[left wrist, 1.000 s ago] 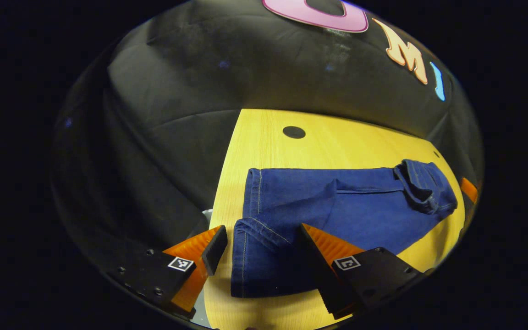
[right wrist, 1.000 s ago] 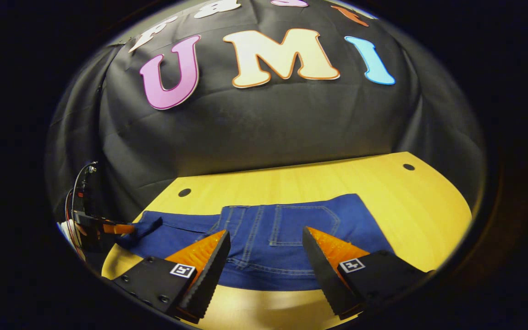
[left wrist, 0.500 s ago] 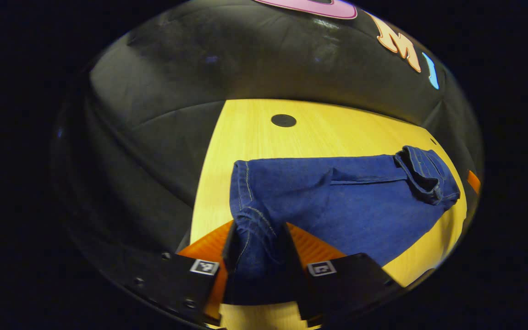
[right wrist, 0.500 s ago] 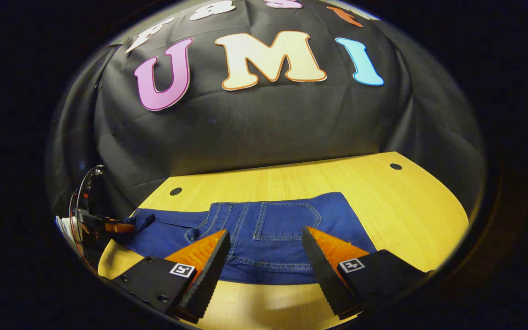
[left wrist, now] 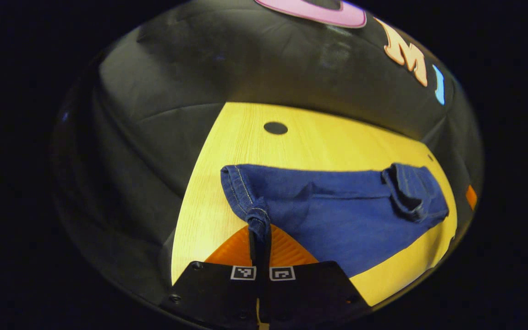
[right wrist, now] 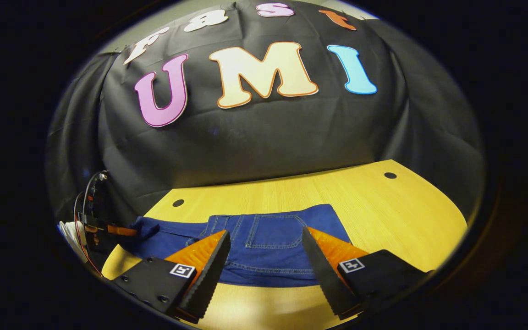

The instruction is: Grasp the waist and the cuffs of the jeans and fold them to make the two legs overlap; first hold the waist and fold one-third of the jeans toward the cuffs, then hold the cuffs and fold the remaining one-third in the same direction to finish folding.

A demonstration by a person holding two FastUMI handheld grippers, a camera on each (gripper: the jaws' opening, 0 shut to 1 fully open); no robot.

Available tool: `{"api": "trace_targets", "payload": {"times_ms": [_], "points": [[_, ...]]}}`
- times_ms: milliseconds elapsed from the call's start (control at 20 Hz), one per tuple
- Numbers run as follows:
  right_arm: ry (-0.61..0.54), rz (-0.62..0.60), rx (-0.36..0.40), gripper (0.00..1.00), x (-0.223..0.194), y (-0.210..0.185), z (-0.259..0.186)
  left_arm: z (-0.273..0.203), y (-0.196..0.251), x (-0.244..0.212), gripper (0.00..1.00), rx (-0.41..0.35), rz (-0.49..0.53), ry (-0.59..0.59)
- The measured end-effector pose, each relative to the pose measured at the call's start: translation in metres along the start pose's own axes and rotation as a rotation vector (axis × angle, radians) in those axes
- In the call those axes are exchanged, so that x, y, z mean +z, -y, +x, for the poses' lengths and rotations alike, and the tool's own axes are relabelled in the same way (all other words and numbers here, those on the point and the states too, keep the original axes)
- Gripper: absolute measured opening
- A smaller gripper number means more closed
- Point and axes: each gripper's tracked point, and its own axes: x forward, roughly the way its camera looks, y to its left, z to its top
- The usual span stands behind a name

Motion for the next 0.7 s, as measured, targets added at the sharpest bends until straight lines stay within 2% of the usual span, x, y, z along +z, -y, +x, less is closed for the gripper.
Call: {"api": "trace_targets", "payload": {"times_ms": [50, 100, 150, 200, 250, 700], "points": [[0.01, -0.001, -0.011, 0.93, 0.006, 0.011, -0.005, -0.012, 0.008, 0.007, 0.0, -0.022, -0.007, 0.026], [0.011, 0.012, -0.007, 0.98, 0.009, 0.018, -0.009, -0.023, 0.018, 0.014, 0.0, -0.032, -0.005, 0.042], [0.008, 0.022, 0.005, 0.93, 0.01, 0.021, -0.014, -0.029, 0.032, 0.018, 0.0, -0.045, 0.006, 0.044], [0.007, 0.019, 0.004, 0.98, 0.011, 0.028, -0.019, -0.036, 0.042, 0.025, 0.0, -0.055, 0.022, 0.059], [0.007, 0.015, 0.006, 0.98, 0.013, 0.037, -0.022, -0.044, 0.056, 0.032, 0.0, -0.067, 0.03, 0.07], [0.006, 0.009, 0.07, 0.98, 0.028, 0.084, -0.043, -0.078, 0.215, 0.105, 0.0, -0.219, 0.025, 0.22]]}}
